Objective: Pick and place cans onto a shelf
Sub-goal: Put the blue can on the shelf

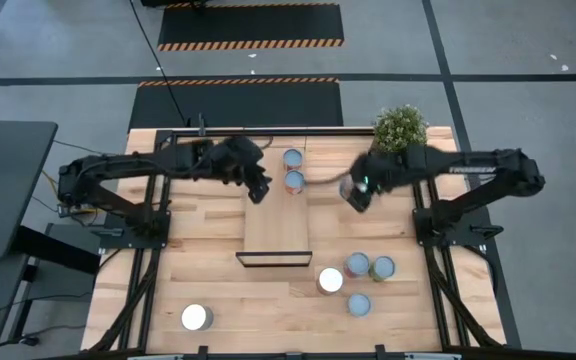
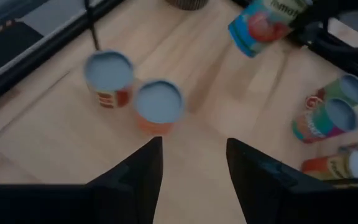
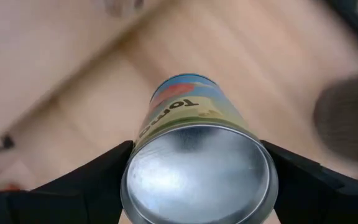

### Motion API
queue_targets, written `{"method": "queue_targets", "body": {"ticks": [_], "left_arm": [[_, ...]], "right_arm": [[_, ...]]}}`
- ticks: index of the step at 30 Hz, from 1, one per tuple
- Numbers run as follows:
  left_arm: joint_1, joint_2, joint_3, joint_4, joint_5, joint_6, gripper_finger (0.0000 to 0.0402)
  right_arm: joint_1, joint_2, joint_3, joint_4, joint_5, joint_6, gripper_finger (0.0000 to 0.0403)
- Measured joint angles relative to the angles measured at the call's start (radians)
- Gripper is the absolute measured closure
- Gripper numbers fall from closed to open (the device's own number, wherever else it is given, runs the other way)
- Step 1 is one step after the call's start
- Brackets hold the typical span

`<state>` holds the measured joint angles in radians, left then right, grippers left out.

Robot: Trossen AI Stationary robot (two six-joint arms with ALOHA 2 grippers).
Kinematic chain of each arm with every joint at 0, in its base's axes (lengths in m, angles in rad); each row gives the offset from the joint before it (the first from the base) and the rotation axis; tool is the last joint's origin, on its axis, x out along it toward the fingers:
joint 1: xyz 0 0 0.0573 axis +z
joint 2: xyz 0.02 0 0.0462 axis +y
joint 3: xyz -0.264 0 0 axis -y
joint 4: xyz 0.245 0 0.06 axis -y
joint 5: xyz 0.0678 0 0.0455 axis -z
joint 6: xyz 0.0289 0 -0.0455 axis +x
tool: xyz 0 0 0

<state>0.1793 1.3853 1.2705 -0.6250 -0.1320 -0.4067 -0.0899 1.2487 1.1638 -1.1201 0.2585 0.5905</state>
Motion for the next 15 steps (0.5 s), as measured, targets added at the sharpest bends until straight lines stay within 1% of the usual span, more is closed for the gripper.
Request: {"method": "queue_targets", "body": {"ticks": [3, 7, 11, 14, 15], "left_arm": [[0.051, 0.000, 0.000, -0.001, 0.006, 0.054, 0.0219], [0.092, 0.000, 0.000, -0.012, 0.009, 0.087, 0.0219], [0.102, -0.018, 0.000, -0.073, -0.023, 0.112, 0.0219], [0.101, -0.045, -0.001, -0.139, -0.062, 0.118, 0.0221], [0.101, -0.058, -0.001, -0.139, -0.073, 0.118, 0.0223]], "right_arm": [[-0.111, 0.020, 0.059, 0.070, -0.041, -0.168, 0.0077], [-0.215, 0.076, 0.152, 0.124, -0.121, -0.343, 0.0077], [-0.255, 0.180, 0.281, 0.121, -0.176, -0.477, 0.0078], [-0.259, 0.268, 0.398, 0.118, -0.184, -0.546, 0.0078], [-0.259, 0.296, 0.439, 0.118, -0.187, -0.565, 0.0078]]}}
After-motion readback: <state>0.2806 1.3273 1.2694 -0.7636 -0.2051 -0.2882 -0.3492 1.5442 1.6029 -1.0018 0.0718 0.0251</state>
